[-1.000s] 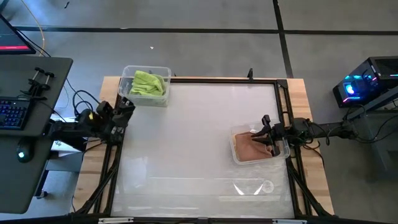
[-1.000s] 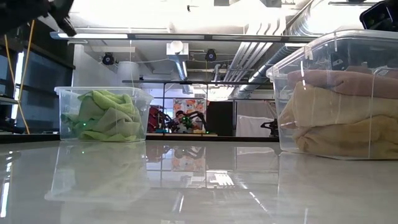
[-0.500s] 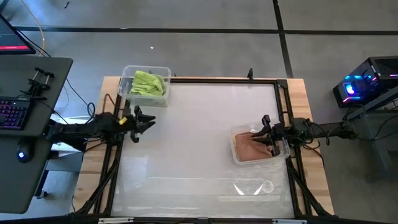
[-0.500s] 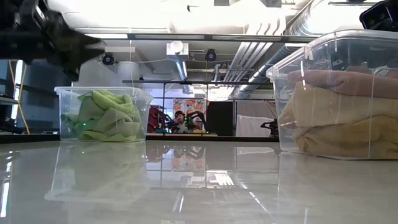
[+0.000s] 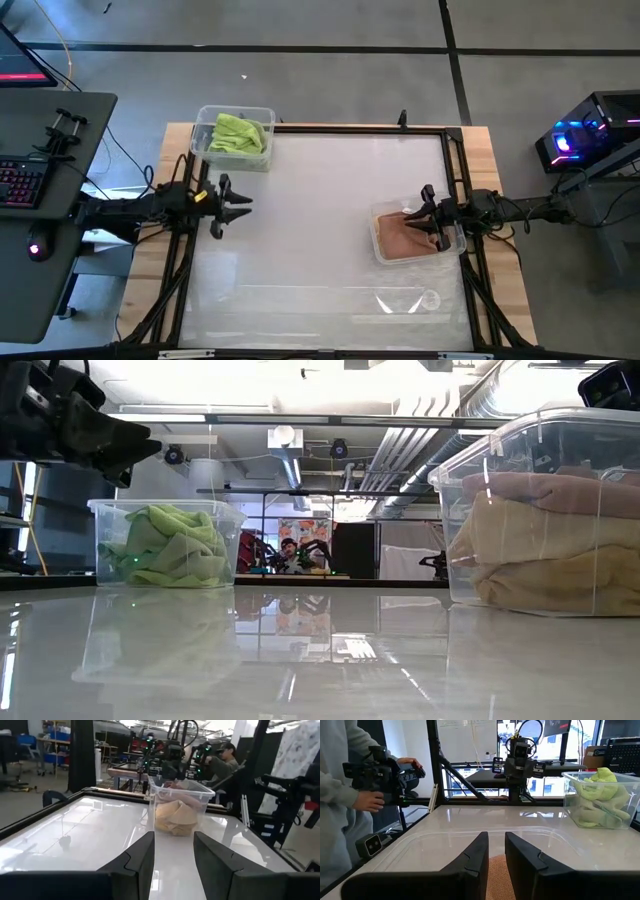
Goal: Sort towels by color in basket
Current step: Return to Home Position
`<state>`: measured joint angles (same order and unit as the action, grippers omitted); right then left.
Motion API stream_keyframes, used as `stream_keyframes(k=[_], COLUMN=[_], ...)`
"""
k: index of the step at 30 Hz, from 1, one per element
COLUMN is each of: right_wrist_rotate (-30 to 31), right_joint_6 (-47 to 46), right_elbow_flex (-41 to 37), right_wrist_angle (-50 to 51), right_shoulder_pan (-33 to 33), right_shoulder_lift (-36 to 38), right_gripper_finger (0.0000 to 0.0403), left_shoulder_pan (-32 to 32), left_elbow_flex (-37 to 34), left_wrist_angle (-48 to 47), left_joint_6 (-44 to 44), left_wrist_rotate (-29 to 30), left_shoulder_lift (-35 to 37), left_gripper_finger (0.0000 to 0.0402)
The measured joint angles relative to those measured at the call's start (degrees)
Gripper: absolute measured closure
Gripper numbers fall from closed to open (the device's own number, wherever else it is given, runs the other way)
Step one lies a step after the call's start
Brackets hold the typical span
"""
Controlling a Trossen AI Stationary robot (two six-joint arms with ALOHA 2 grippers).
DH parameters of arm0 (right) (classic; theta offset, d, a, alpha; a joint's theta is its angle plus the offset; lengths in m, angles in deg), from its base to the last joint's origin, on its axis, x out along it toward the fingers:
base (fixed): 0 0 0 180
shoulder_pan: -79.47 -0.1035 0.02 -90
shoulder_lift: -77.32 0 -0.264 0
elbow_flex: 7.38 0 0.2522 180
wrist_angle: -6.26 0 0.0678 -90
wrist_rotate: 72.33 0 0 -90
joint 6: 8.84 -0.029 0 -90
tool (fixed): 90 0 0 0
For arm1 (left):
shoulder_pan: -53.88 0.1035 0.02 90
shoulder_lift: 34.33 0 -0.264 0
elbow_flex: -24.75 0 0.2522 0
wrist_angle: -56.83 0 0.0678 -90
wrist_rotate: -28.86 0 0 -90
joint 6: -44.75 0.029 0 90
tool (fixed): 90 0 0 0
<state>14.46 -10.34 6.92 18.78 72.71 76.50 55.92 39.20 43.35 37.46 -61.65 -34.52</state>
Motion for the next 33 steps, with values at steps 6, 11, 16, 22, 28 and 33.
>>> stream_keyframes(k=[6, 11, 16, 22, 28, 33], right_wrist_rotate=[0.0, 0.0, 0.0, 0.0, 0.0, 0.0], right_joint_6=[0.0, 0.0, 0.0, 0.0, 0.0, 0.0], right_elbow_flex=[0.0, 0.0, 0.0, 0.0, 0.0, 0.0], right_wrist_angle=[0.0, 0.0, 0.0, 0.0, 0.0, 0.0], right_shoulder_pan=[0.0, 0.0, 0.0, 0.0, 0.0, 0.0], right_shoulder_lift=[0.0, 0.0, 0.0, 0.0, 0.0, 0.0], right_gripper_finger=[0.0344, 0.0344, 0.0344, 0.0344, 0.0344, 0.0344], left_shoulder_pan=[-1.2, -1.4, -1.4, -1.4, -1.4, -1.4], left_elbow_flex=[0.0, 0.0, 0.0, 0.0, 0.0, 0.0], left_wrist_angle=[0.0, 0.0, 0.0, 0.0, 0.0, 0.0], left_joint_6=[1.0, 1.0, 1.0, 1.0, 0.9, 0.9], left_wrist_rotate=[0.1, 0.2, 0.2, 0.3, 0.3, 0.3], left_shoulder_lift=[0.0, 0.0, 0.0, -0.2, -0.2, -0.2], left_gripper_finger=[0.028, 0.028, 0.028, 0.028, 0.028, 0.028])
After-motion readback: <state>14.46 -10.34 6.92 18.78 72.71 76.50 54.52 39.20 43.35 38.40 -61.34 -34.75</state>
